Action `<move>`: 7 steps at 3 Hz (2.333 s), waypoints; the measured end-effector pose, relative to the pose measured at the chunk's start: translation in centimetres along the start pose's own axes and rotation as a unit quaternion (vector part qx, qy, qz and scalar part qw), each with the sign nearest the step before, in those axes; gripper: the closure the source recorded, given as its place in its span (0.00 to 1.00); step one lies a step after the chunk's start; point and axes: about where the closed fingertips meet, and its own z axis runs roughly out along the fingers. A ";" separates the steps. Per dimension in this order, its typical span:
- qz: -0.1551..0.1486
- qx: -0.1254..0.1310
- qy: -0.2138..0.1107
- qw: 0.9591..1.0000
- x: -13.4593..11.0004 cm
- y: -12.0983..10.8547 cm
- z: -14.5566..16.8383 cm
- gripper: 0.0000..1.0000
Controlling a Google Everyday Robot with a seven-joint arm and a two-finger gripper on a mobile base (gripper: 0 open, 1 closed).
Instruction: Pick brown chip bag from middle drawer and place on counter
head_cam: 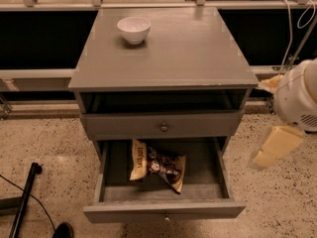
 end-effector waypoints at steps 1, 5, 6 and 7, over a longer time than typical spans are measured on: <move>0.001 0.005 -0.003 1.000 0.0 -0.4 0.7 0.00; -0.006 0.077 -0.163 0.984 -1.0 5.1 6.8 0.00; -0.010 0.059 -0.172 0.983 -1.6 6.1 9.0 0.00; -0.001 0.043 -0.193 0.980 -2.8 7.8 14.5 0.00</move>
Offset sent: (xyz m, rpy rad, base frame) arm 0.0175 0.0485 -0.0633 0.1843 -0.1791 0.1127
